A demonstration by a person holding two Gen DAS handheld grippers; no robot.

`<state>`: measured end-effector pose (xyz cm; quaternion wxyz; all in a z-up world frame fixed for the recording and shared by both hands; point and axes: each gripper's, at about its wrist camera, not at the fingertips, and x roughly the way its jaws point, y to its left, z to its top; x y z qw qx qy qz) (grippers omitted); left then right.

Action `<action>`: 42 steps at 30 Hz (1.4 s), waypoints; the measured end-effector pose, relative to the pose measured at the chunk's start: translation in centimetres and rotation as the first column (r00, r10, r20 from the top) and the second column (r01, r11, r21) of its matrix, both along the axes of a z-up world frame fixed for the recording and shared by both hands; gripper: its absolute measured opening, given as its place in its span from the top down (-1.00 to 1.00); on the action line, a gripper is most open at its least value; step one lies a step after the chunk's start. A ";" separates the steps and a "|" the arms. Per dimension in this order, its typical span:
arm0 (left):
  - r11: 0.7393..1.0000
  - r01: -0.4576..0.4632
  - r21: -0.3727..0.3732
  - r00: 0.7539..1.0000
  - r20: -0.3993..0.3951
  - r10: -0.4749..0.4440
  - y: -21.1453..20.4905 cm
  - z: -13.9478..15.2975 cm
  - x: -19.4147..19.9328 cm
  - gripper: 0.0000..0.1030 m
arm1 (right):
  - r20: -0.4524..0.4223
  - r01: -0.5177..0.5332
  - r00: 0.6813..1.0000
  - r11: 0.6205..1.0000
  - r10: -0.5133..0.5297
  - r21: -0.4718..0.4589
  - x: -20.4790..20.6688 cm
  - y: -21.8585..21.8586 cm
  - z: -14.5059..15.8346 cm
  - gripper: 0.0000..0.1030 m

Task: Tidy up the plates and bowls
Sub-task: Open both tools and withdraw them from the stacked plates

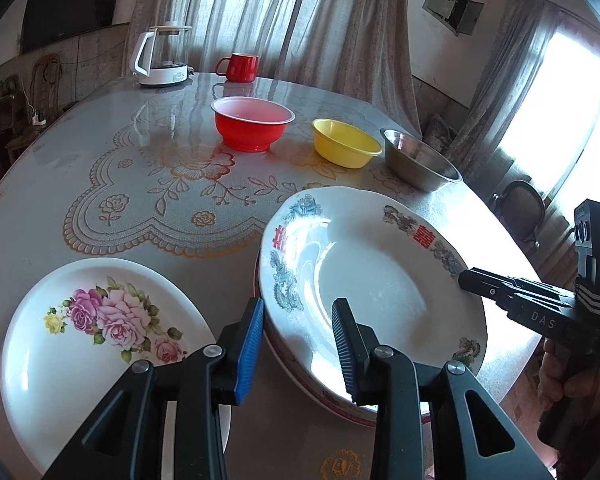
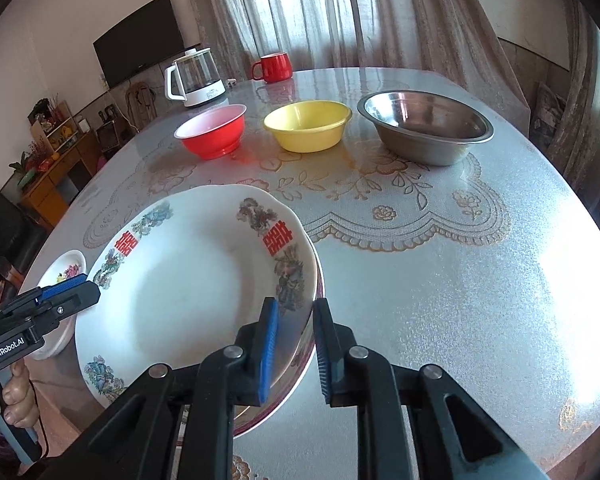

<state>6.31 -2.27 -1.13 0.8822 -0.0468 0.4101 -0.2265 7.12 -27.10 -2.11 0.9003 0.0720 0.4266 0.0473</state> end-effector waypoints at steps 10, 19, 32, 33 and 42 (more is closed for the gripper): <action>1.000 0.003 -0.004 1.000 -0.004 -0.003 0.2 0.2 -0.4 0.34 | 0.003 -0.024 1.000 1.000 0.024 -0.013 -0.7 0.2 0.2 0.68; 1.000 0.000 -0.007 1.000 -0.006 0.000 0.4 0.2 -0.8 0.34 | -0.001 -0.055 0.999 0.998 0.055 -0.009 -1.1 0.4 0.3 0.68; 0.997 -0.076 -0.035 0.997 0.008 0.076 2.6 0.8 -1.2 0.24 | 0.039 -0.008 0.999 1.000 0.009 -0.011 -1.3 0.2 1.4 0.58; 0.996 -0.083 -0.037 0.996 0.011 0.083 2.9 0.8 -1.2 0.24 | 0.047 -0.010 0.999 1.000 0.010 -0.005 -1.3 0.3 1.6 0.57; 0.983 -0.177 -0.052 0.984 0.028 0.178 7.0 1.6 -1.7 0.20 | 0.092 -0.135 0.987 0.989 0.129 0.065 -0.7 3.9 2.6 0.52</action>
